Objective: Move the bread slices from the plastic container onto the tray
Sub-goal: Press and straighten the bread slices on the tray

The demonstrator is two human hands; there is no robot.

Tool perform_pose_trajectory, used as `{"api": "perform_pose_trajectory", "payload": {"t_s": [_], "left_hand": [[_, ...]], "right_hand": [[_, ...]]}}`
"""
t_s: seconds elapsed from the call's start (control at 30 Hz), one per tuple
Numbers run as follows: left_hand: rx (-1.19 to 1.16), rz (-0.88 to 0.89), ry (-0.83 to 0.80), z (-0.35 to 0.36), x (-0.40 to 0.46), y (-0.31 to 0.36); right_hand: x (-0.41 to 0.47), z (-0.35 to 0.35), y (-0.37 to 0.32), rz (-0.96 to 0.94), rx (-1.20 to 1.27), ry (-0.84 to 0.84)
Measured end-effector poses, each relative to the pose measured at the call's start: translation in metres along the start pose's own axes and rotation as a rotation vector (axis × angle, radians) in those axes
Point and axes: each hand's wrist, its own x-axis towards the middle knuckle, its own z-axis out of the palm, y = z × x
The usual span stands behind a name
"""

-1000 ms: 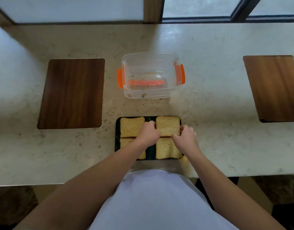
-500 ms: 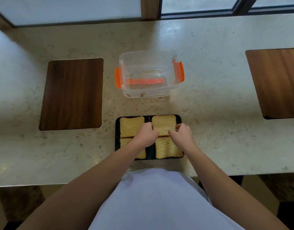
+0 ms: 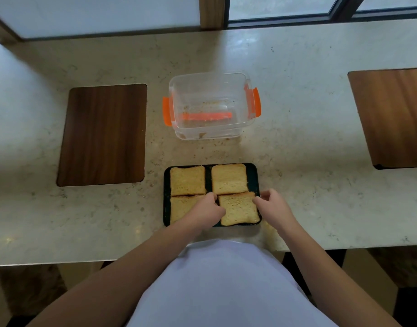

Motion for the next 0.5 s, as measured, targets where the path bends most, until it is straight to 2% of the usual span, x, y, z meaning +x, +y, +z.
{"api": "perform_pose_trajectory", "payload": {"t_s": [0.2, 0.5], "left_hand": [[-0.023, -0.057, -0.073, 0.002, -0.003, -0.001], [-0.102, -0.061, -0.063, 0.002, -0.006, 0.001]], "right_hand": [[-0.005, 0.003, 0.005, -0.049, -0.141, 0.02], [-0.011, 0.018, -0.005, -0.028, -0.073, -0.056]]}}
